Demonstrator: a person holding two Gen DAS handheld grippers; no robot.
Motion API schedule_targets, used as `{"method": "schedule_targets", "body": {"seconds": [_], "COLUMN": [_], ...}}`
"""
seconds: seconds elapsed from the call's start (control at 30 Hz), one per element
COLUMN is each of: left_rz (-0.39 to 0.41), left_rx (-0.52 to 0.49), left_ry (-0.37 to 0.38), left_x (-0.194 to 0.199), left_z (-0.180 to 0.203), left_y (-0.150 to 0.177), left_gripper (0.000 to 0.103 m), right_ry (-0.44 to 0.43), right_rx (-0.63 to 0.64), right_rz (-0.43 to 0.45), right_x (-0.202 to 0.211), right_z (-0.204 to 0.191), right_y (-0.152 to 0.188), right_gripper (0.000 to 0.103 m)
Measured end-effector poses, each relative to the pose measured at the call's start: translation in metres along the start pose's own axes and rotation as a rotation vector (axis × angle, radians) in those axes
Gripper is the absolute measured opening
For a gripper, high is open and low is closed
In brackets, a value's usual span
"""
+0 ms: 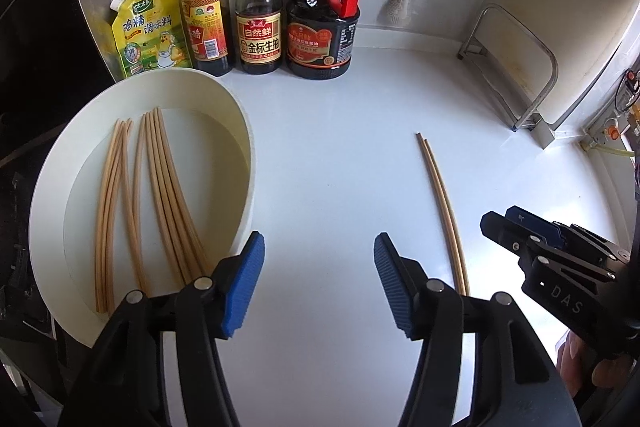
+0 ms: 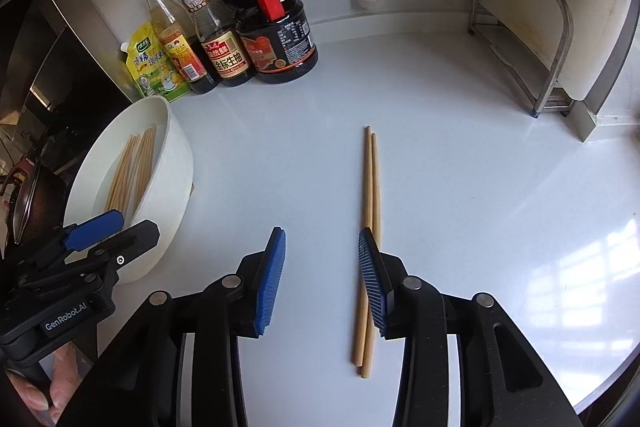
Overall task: Organize utensils
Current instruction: 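Move the open right tool back over the last two chopsticks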
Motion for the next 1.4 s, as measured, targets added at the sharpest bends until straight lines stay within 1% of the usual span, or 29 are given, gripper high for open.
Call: {"method": "schedule_targets", "body": {"seconds": [0.17, 0.27, 0.6, 0.73, 0.93, 1.07, 1.17, 1.4], "left_rz": [-0.018, -0.027, -0.048, -0.055, -0.065, -0.068, -0.072, -0.071], "left_rx": [-0.004, -0.011, -0.007, -0.005, -0.006, 0.004, 0.014, 0.026], "left_ry": [0.002, -0.002, -0.016, -0.018, -0.024, -0.029, -0.037, -0.049], "left_x": [-0.007, -0.01, -0.017, -0.022, -0.029, -0.036, -0.039, -0.045], "left_z": [0.011, 0.016, 0.024, 0.029, 0.036, 0.038, 0.038, 0.039], "left_y": [0.004, 0.007, 0.012, 0.015, 0.019, 0.023, 0.026, 0.027], "left_gripper": [0.056, 0.058, 0.06, 0.062, 0.063, 0.066, 0.067, 0.068], "right_ry": [0.014, 0.015, 0.012, 0.013, 0.013, 0.026, 0.033, 0.034], "right_rx": [-0.007, -0.018, -0.017, -0.018, -0.016, 0.004, 0.018, 0.023], "right_rz": [-0.01, -0.012, -0.019, -0.027, -0.052, -0.061, -0.066, -0.061], "right_x": [-0.002, -0.003, -0.009, -0.012, -0.024, -0.032, -0.04, -0.053], "right_z": [0.014, 0.021, 0.033, 0.039, 0.048, 0.049, 0.049, 0.051], "right_y": [0.005, 0.008, 0.014, 0.019, 0.03, 0.036, 0.039, 0.039], "right_gripper": [0.037, 0.038, 0.039, 0.04, 0.04, 0.04, 0.04, 0.04]}}
Point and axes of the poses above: each gripper's, at about its wrist camera, not at the fingertips, and x roughly against the way its jaws point, z to its right, y to its underside, the point moved 2 cm from there along -x, roughly the way its jaws point, and after that the axes turned 6 degrees about x, right-handed, at the moved point
